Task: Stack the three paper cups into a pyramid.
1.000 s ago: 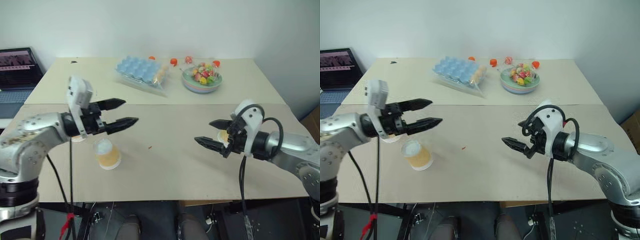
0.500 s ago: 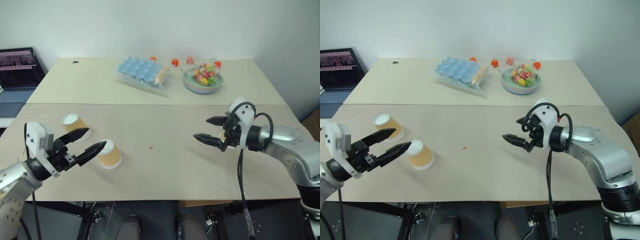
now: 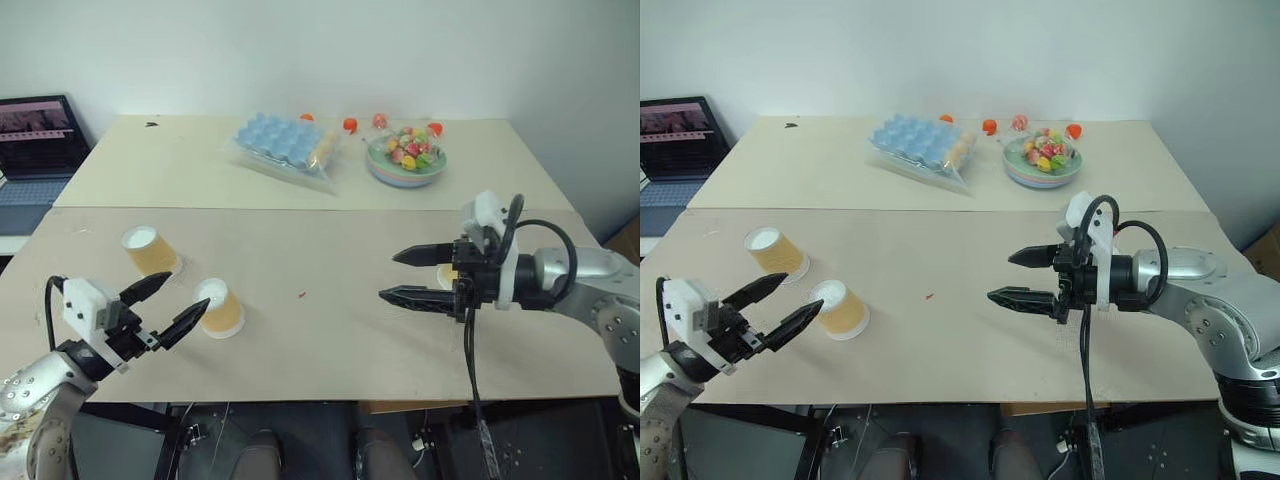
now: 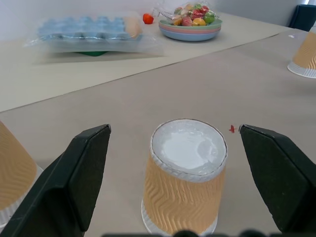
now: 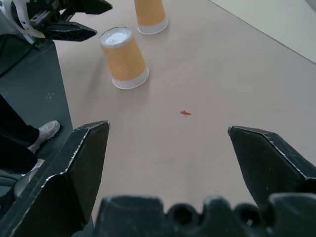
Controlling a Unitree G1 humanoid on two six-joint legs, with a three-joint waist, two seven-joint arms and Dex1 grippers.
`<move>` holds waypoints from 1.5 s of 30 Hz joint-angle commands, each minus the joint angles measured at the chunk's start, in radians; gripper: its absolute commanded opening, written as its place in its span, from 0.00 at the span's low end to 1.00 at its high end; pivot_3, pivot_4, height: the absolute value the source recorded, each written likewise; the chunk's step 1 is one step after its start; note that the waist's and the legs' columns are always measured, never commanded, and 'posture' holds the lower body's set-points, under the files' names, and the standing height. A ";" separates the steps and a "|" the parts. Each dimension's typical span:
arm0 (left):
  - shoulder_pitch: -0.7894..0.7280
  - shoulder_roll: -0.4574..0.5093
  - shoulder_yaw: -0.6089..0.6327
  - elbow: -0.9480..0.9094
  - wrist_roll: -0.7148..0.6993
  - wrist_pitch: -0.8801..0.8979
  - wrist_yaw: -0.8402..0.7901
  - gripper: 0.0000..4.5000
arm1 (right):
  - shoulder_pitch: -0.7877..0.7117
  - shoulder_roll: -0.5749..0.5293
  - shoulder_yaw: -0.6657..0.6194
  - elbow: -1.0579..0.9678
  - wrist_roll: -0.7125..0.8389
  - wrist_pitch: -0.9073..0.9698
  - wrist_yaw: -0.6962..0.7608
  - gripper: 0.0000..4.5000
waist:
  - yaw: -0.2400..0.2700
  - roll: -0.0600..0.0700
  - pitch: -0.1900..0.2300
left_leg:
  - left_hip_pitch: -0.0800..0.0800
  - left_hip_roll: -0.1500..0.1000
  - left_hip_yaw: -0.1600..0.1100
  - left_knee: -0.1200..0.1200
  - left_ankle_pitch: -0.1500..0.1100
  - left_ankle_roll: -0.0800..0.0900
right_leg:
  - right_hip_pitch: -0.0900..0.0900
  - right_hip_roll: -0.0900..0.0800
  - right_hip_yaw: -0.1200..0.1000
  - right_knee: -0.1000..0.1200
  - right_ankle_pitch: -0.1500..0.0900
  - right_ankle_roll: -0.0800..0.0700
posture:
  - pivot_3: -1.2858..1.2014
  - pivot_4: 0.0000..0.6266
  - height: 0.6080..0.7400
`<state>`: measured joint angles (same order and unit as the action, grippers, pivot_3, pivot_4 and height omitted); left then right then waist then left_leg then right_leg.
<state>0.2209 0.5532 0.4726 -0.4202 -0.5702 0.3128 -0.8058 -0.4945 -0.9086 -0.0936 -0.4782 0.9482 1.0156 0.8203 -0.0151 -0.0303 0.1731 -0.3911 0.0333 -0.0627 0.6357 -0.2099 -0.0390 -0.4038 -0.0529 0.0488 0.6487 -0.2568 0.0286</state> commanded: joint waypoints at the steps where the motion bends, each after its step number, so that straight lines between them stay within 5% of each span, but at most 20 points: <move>1: 0.008 -0.023 -0.033 -0.002 0.019 -0.053 0.008 0.98 | -0.022 -0.019 -0.044 -0.030 0.022 0.012 -0.011 1.00 | 0.001 0.000 0.000 | 0.000 0.000 0.000 0.000 0.000 0.000 | 0.000 0.000 0.000 0.000 0.000 0.000 | 0.52 0.24 1.00; 22: -0.127 -0.049 -0.203 0.125 0.156 -0.158 0.081 0.98 | -0.028 -0.023 -0.065 -0.053 0.028 0.014 -0.087 1.00 | 0.000 0.000 0.000 | -0.001 0.000 0.000 0.000 0.000 0.000 | 0.000 0.000 0.000 0.000 0.000 0.001 | 0.52 0.24 1.00; 27: -0.156 -0.047 -0.213 0.135 0.153 -0.143 0.094 0.66 | -0.015 -0.025 -0.079 -0.064 0.033 0.021 -0.104 1.00 | 0.001 0.000 0.000 | 0.000 0.000 0.000 0.000 0.000 0.000 | 0.000 0.000 0.000 0.000 0.000 0.001 | 0.52 0.24 1.00; 32: -0.186 -0.040 -0.220 0.141 0.151 -0.133 0.100 0.66 | -0.004 -0.026 -0.085 -0.073 0.036 0.023 -0.114 1.00 | 0.001 0.000 0.000 | -0.001 0.000 0.000 0.000 0.000 0.000 | 0.000 0.000 0.000 0.000 0.000 0.001 | 0.52 0.24 1.00; 45: -0.648 0.002 -0.448 0.369 0.189 -0.061 -0.079 0.66 | 0.053 -0.002 -0.152 -0.151 0.104 0.046 -0.241 1.00 | -0.003 0.000 0.000 | -0.003 -0.001 0.000 0.002 0.000 0.001 | -0.001 0.000 0.000 -0.001 0.001 0.002 | 0.52 0.24 1.00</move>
<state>-0.3881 0.5494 0.0456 -0.0996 -0.4000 0.2931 -0.8382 -0.4488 -0.9124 -0.1846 -0.5873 1.0163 1.0548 0.6115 -0.0185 -0.0303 0.1731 -0.3945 0.0325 -0.0624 0.6374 -0.2105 -0.0379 -0.4049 -0.0529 0.0490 0.6477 -0.2560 0.0303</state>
